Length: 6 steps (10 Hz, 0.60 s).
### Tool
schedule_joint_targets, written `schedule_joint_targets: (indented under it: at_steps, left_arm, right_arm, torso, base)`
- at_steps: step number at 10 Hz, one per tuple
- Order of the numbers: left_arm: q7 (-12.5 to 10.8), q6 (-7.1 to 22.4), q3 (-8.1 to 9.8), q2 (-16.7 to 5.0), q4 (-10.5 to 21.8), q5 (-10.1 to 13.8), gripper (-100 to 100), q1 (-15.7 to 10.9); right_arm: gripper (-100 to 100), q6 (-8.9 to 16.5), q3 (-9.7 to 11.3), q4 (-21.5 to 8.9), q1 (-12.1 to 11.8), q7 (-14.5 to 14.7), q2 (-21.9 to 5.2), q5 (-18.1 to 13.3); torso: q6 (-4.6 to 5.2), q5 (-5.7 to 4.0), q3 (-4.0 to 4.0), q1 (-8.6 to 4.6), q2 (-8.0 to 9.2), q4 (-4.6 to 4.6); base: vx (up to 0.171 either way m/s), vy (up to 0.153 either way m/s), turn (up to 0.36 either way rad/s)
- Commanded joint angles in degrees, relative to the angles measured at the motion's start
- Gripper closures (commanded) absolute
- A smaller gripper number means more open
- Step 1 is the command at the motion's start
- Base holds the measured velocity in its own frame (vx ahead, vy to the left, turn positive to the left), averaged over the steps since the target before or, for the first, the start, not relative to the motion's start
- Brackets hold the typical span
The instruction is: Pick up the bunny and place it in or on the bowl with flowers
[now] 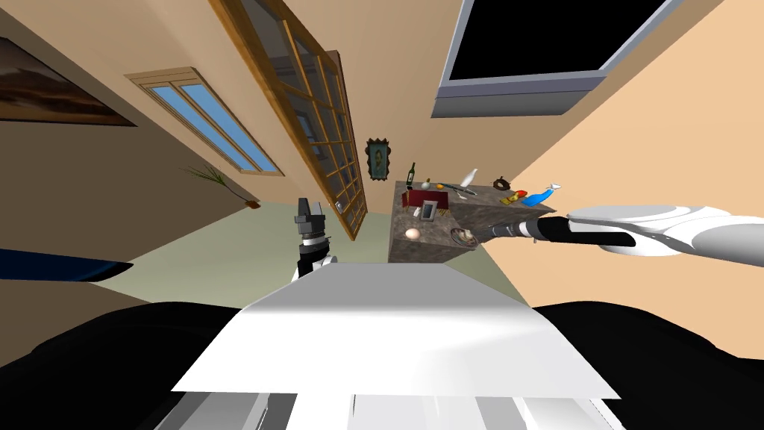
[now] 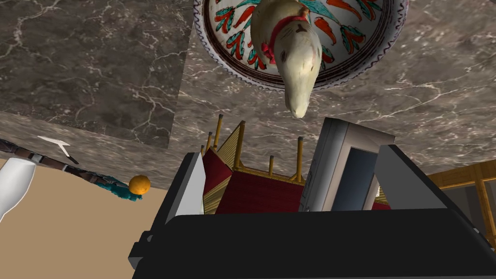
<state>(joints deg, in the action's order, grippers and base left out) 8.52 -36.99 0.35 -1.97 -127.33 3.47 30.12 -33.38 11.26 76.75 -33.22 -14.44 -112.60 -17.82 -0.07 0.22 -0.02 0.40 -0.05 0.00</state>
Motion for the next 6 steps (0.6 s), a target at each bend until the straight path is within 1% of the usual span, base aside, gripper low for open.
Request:
schedule_joint_targets:
  at_steps: [1, 3, 4, 6]
  left_arm:
    - [0.0, 0.0, 0.0, 0.0, 0.0, 0.0, 0, 0.0]
    - [0.0, 0.0, 0.0, 0.0, 0.0, 0.0, 0, 0.0]
    - [0.0, 0.0, 0.0, 0.0, 0.0, 0.0, 0, 0.0]
    - [0.0, 0.0, 0.0, 0.0, 0.0, 0.0, 0, 0.0]
  right_arm:
    - [-100, -0.4, 0.2, 0.5, 0.3, -0.1, -2.0, 1.4]
    - [-100, -0.4, 0.0, 0.5, 0.3, -0.7, -1.8, 0.9]
    - [0, -0.3, 0.3, 0.6, 0.5, -0.4, -1.9, 1.2]
    - [0, -0.3, 0.3, 0.6, 0.5, -0.4, -1.9, 1.2]
  torso:
    - [0.0, 0.0, 0.0, 0.0, 0.0, 0.0]
    - [0.0, 0.01, 0.01, -0.01, 0.01, 0.0]
    - [0.0, -0.01, 0.0, 0.0, 0.0, 0.0]
    - [0.0, 0.0, -0.01, 0.01, -0.01, 0.0]
  base:
    - [-0.007, -0.011, -0.067]
    - [-0.005, -0.01, -0.021]
    - [0.0, 0.0, 0.0]
    - [0.0, 0.0, 0.0]
